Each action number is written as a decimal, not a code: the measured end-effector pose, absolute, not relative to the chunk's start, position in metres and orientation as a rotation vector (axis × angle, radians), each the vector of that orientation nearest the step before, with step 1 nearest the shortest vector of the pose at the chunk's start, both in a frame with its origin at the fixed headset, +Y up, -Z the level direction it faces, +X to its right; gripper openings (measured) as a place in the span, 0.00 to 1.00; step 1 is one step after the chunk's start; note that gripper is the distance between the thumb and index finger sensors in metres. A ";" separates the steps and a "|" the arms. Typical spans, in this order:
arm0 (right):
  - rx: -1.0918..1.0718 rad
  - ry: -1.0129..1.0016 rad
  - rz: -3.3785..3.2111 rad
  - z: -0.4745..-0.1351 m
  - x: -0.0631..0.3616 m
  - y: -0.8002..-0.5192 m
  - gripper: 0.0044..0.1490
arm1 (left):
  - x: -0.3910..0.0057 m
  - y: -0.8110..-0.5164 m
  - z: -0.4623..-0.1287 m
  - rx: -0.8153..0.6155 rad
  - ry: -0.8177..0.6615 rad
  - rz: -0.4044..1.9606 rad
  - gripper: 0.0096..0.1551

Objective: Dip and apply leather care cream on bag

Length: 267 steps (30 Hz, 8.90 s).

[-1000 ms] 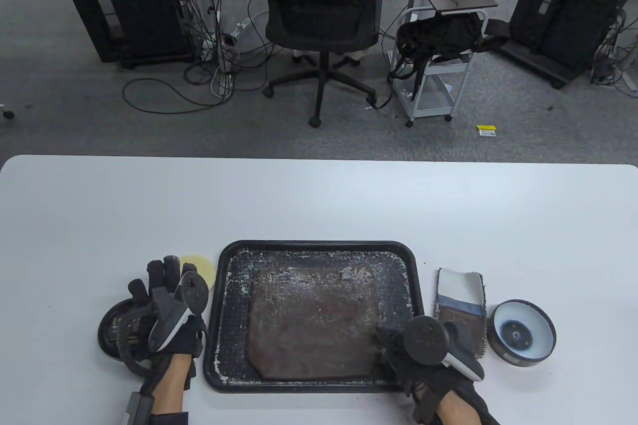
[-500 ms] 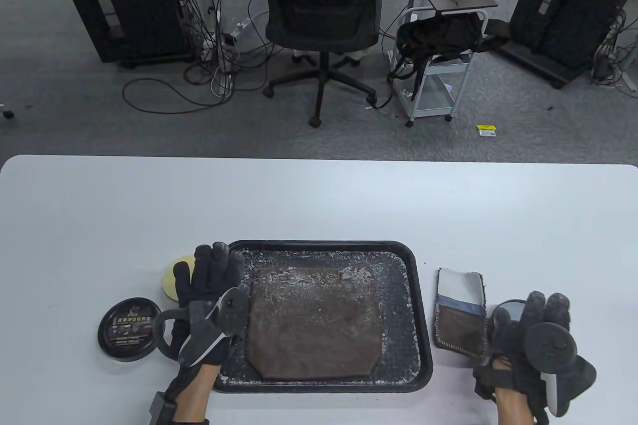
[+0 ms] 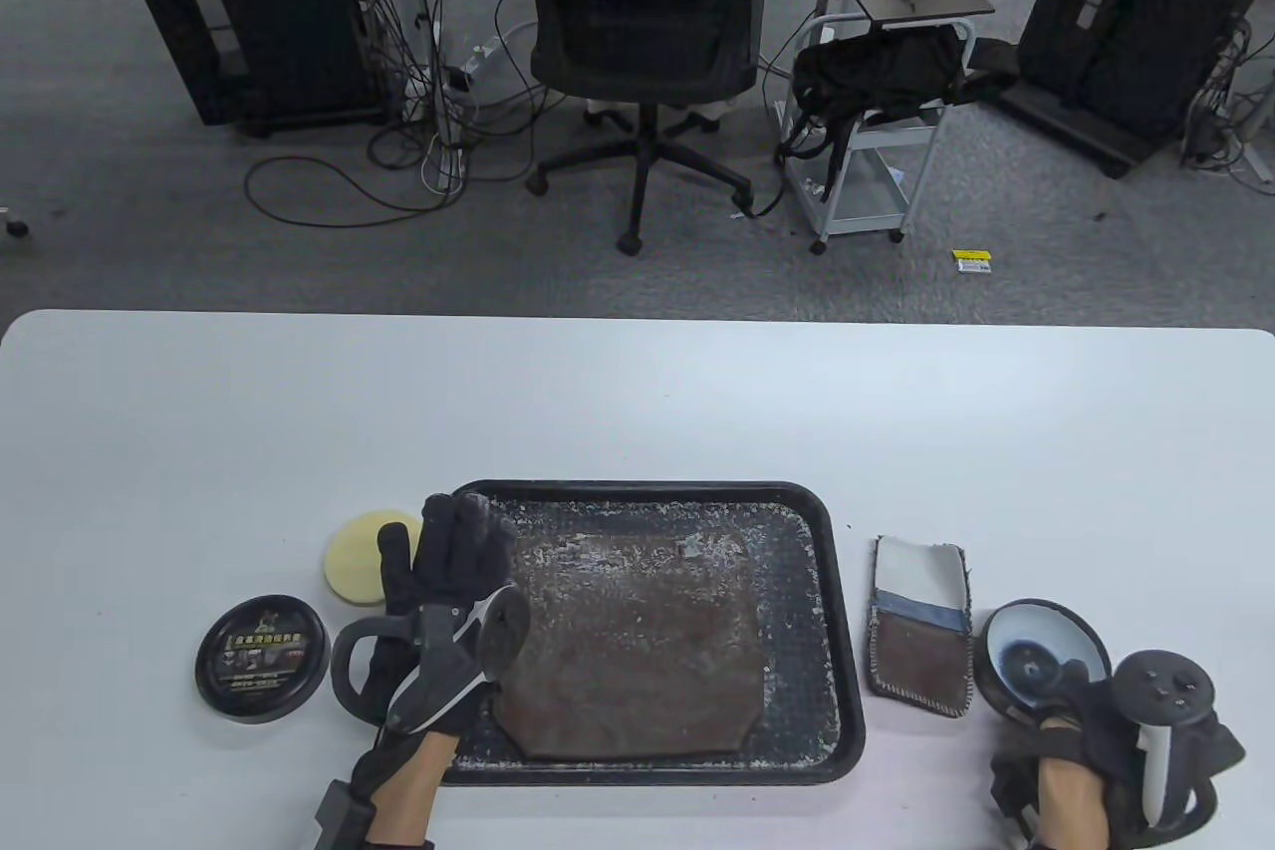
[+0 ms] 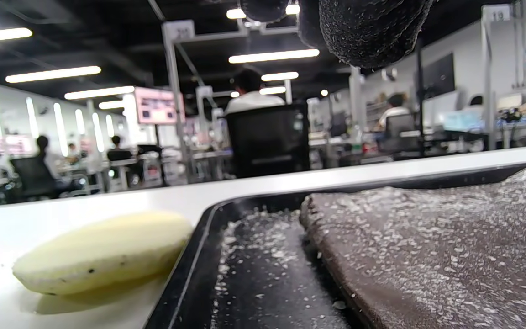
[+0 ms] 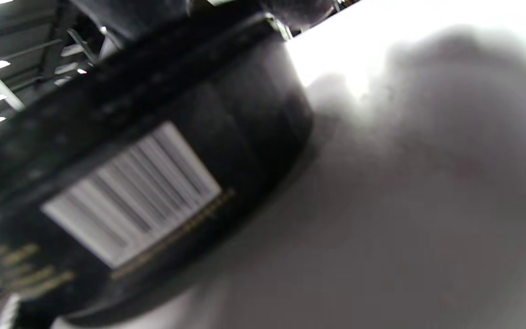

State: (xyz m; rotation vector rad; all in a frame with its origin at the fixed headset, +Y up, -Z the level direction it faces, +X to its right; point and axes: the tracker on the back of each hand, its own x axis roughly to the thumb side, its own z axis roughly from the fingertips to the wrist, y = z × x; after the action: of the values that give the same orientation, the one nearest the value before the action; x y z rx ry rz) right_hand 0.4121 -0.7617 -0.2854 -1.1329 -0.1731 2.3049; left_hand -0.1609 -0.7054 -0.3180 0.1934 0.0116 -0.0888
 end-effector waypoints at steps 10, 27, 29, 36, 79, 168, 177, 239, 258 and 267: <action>-1.175 -0.128 2.261 -0.283 0.422 -0.768 0.39 | -0.169 -0.707 -0.318 0.184 0.019 -0.068 0.33; -0.862 -0.612 2.159 -0.276 0.404 -0.720 0.37 | -0.192 -0.710 -0.322 0.162 0.094 0.013 0.31; -0.773 -0.637 2.141 -0.277 0.395 -0.714 0.37 | -0.198 -0.711 -0.322 0.156 0.120 0.024 0.31; -0.453 -0.656 2.118 -0.284 0.345 -0.702 0.37 | -0.247 -0.712 -0.319 0.054 0.352 0.112 0.37; -0.084 -0.301 2.007 -0.289 0.214 -0.713 0.41 | -0.257 -0.693 -0.303 0.099 0.222 0.603 0.76; 0.817 -0.414 2.024 -0.259 0.123 -0.702 0.76 | -0.087 -0.751 -0.287 -0.628 -0.546 1.693 0.69; 0.840 -0.388 2.056 -0.261 0.122 -0.705 0.74 | -0.088 -0.757 -0.289 -0.660 -0.547 1.665 0.69; 0.576 0.001 1.667 -0.288 0.150 -0.729 0.64 | -0.260 -0.678 -0.275 0.262 0.098 0.319 0.63; 0.564 -0.037 1.740 -0.289 0.164 -0.728 0.64 | -0.344 -0.758 -0.293 -0.221 0.584 0.316 0.61; 0.602 -0.067 1.857 -0.289 0.165 -0.726 0.64 | -0.342 -0.761 -0.295 -0.208 0.559 0.339 0.59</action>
State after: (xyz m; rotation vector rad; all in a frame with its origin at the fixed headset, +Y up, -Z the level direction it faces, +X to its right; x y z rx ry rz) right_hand 0.1653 -0.7256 -0.2885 0.6016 -0.0670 1.8570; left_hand -0.3424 -0.7605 -0.2951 -0.2078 0.5588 0.3393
